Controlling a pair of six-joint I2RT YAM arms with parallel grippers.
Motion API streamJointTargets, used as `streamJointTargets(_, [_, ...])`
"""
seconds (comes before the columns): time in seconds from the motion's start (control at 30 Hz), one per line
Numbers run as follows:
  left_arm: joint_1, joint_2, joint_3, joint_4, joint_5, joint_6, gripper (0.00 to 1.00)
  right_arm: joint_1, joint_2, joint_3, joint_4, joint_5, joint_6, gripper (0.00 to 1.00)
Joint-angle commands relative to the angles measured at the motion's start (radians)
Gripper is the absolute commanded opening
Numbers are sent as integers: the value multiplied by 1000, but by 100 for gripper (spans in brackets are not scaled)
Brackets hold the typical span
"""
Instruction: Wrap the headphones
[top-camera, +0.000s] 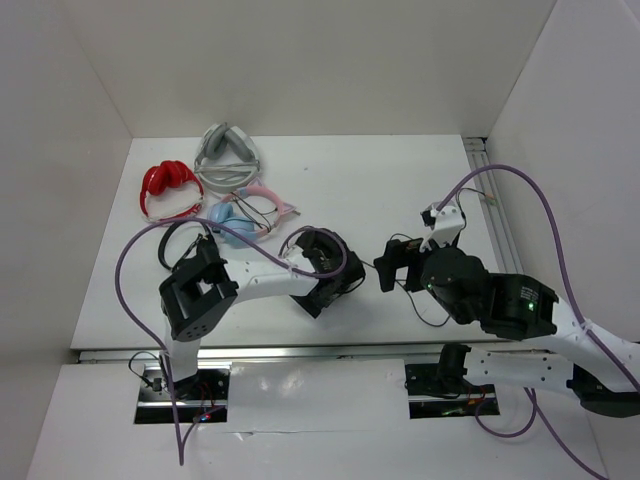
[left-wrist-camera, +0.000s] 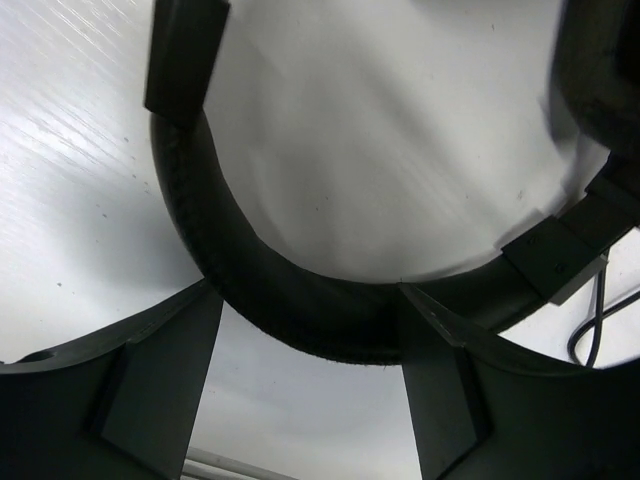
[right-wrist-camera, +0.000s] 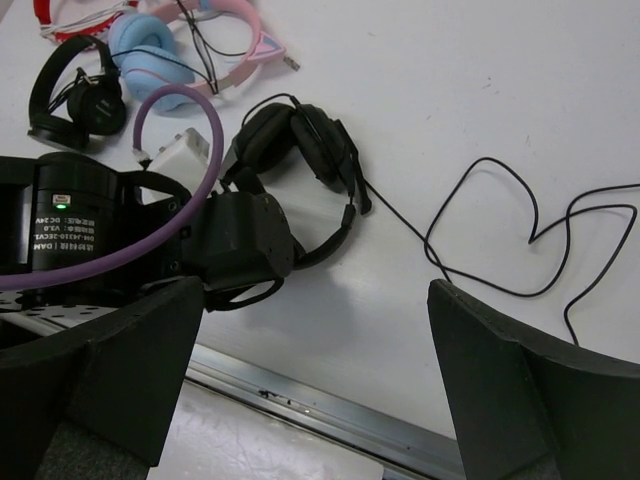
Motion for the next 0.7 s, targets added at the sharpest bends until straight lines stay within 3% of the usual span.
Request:
streamJointTargets(0.0, [-17,79,8,-2,55,-348,82,-1,1,-4,61,-10,-14,100])
streamJointTargets(0.07, [-17,92,19,-2,64,-357,81,-1,1,-4,61,-10,-14,100])
streamJointTargets(0.13, [-17,92,19,-13,55,-371,68,-1,1,-4,50,-10,-14,100])
streamJointTargets(0.23, [-17,79,2,-24,46,-408,67,-1,1,14,41,-10,-14,100])
streamJointTargets(0.37, [-8,70,-26,-24,35,-407,56,-1,-8,5,41,-19,-23,100])
streamJointTargets(0.47, [1,59,-47,-46,35,-406,30,-1,-19,-4,41,-19,-23,100])
streamJointTargets(0.5, [1,50,-47,-60,35,-406,10,-1,-19,-4,41,-19,-23,100])
streamJointTargets(0.53, [1,23,-61,-77,35,-406,0,-1,-19,-4,41,-19,-23,100])
streamJointTargets(0.67, [1,-130,-156,-192,-44,-390,0,-1,-19,-4,59,-28,-33,100])
